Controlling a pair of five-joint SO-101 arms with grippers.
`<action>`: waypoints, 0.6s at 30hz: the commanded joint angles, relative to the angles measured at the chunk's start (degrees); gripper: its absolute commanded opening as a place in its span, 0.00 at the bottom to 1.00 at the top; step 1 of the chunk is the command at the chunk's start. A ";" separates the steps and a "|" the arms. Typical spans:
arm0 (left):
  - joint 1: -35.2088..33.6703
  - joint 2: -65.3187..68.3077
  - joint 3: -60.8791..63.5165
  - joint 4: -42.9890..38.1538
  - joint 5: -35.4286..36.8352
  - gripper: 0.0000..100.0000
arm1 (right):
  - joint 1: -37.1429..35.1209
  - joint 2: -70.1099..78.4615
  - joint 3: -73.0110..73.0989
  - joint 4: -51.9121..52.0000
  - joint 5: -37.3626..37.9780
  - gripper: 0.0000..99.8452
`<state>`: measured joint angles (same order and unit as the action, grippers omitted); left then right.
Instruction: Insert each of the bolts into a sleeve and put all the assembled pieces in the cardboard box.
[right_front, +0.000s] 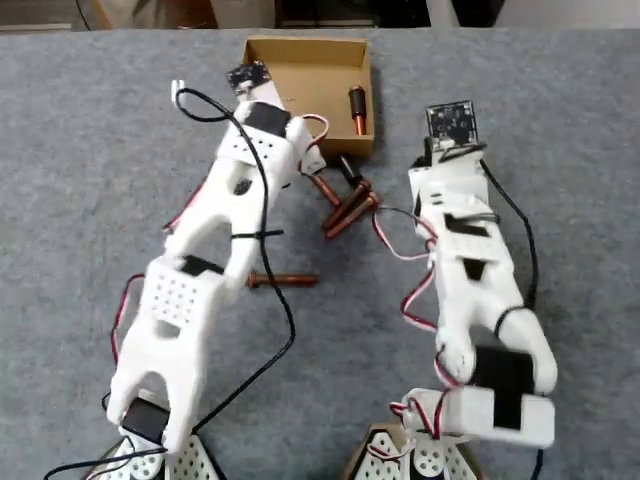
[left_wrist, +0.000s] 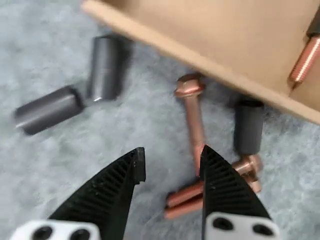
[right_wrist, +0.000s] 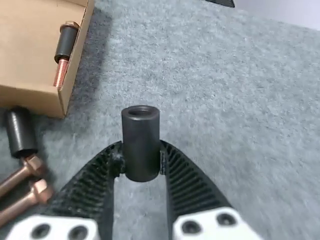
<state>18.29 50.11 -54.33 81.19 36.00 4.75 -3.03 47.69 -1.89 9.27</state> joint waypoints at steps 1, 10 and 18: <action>1.05 9.10 -20.84 4.66 0.44 0.19 | 2.33 3.12 -6.64 -1.14 -0.62 0.00; 0.44 23.34 -33.32 3.25 0.44 0.18 | 3.91 3.30 -6.99 -1.14 -0.62 0.00; -1.85 23.52 -29.54 0.97 4.66 0.17 | 3.91 3.30 -6.90 -1.14 -0.62 0.00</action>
<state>18.11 74.64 -83.78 83.03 39.25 7.65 0.48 43.82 -1.89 9.27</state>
